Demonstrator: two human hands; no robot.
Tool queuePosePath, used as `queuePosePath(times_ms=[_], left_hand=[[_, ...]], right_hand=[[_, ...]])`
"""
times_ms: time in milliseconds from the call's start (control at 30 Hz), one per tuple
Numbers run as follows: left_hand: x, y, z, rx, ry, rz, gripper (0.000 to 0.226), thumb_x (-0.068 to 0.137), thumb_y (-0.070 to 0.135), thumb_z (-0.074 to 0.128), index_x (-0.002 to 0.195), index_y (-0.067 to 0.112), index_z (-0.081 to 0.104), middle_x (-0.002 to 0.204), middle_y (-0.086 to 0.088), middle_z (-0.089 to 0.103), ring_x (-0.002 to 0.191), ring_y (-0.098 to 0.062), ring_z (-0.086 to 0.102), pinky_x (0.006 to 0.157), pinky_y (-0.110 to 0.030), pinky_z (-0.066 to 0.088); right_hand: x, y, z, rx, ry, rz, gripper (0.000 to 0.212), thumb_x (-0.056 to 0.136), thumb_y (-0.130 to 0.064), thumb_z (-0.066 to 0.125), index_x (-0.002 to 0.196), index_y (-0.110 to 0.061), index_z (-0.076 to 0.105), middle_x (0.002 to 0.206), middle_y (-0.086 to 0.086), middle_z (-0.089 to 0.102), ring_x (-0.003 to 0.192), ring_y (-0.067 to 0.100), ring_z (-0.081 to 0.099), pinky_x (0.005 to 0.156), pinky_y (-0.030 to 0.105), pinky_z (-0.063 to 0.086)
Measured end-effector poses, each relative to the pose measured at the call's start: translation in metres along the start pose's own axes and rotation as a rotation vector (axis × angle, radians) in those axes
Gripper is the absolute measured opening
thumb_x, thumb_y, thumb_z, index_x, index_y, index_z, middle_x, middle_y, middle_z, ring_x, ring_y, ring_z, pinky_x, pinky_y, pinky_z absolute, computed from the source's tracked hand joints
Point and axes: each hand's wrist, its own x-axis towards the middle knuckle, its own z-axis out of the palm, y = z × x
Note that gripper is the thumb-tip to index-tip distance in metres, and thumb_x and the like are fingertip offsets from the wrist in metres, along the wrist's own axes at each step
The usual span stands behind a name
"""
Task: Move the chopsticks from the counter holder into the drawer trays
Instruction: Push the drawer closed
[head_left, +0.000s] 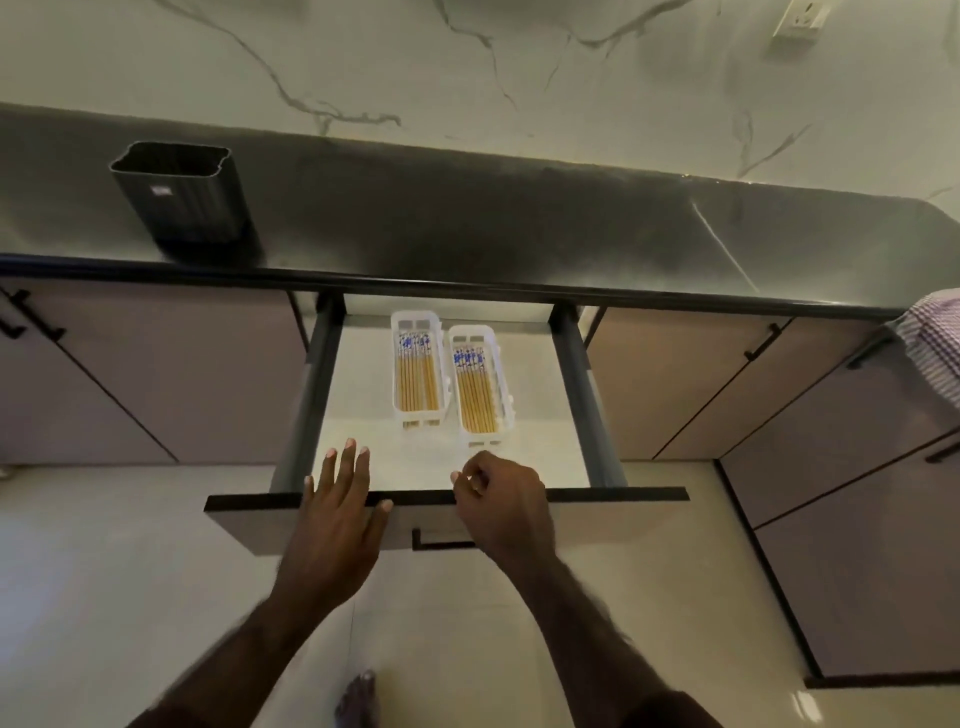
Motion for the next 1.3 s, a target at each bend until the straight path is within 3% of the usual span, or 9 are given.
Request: queuePosePath(times_ms=[167,300,533,733,1300], left_hand=[[-0.042,-0.02,0.021,0.022,0.027,-0.052,0.076,0.092,0.06,0.011,0.15,0.014,-0.005,0.16,-0.003,-0.011,0.148,-0.02,-0.014,0.118,-0.045,-0.001],[-0.055,-0.033,0.038,0.092,0.031,-0.08,0.077,0.094,0.055,0.018,0.151,0.006,0.003,0.161,-0.012,0.0,0.149,-0.028,-0.002,0.116,-0.054,0.01],[-0.053,-0.053,0.052,0.157,0.089,-0.021,0.08,0.093,0.051,0.029,0.152,0.007,-0.001,0.161,-0.015,0.002,0.15,-0.027,-0.002,0.117,-0.056,0.009],[-0.032,-0.057,0.051,0.168,0.124,-0.03,0.079,0.094,0.054,0.024,0.152,0.007,0.0,0.161,-0.015,0.002,0.149,-0.026,-0.004,0.117,-0.056,0.008],[0.07,-0.051,0.053,0.193,0.144,0.037,0.08,0.094,0.053,0.026,0.152,0.004,0.0,0.161,-0.015,0.001,0.149,-0.029,-0.002,0.118,-0.056,0.004]], right_hand=[[-0.028,0.023,0.036,-0.111,-0.13,0.023,0.023,0.089,-0.035,0.057,0.082,-0.013,0.064,0.082,0.003,0.068,0.078,0.022,0.062,0.063,0.025,0.04],[-0.039,0.043,0.078,-0.195,-0.271,0.101,0.031,0.095,-0.035,0.052,0.118,-0.017,0.061,0.115,0.003,0.066,0.105,0.022,0.061,0.084,0.031,0.048],[-0.041,0.07,0.123,-0.395,-0.385,0.127,0.047,0.095,-0.015,0.056,0.14,-0.013,0.044,0.139,0.008,0.052,0.135,0.025,0.041,0.104,0.035,0.041],[-0.026,0.073,0.125,-0.44,-0.41,0.166,0.032,0.088,-0.014,0.066,0.12,-0.013,0.063,0.11,0.007,0.069,0.094,0.02,0.067,0.078,0.029,0.053],[0.069,0.078,0.129,-0.462,-0.369,0.107,0.02,0.092,-0.013,0.062,0.112,-0.011,0.068,0.102,0.01,0.071,0.091,0.023,0.067,0.072,0.032,0.052]])
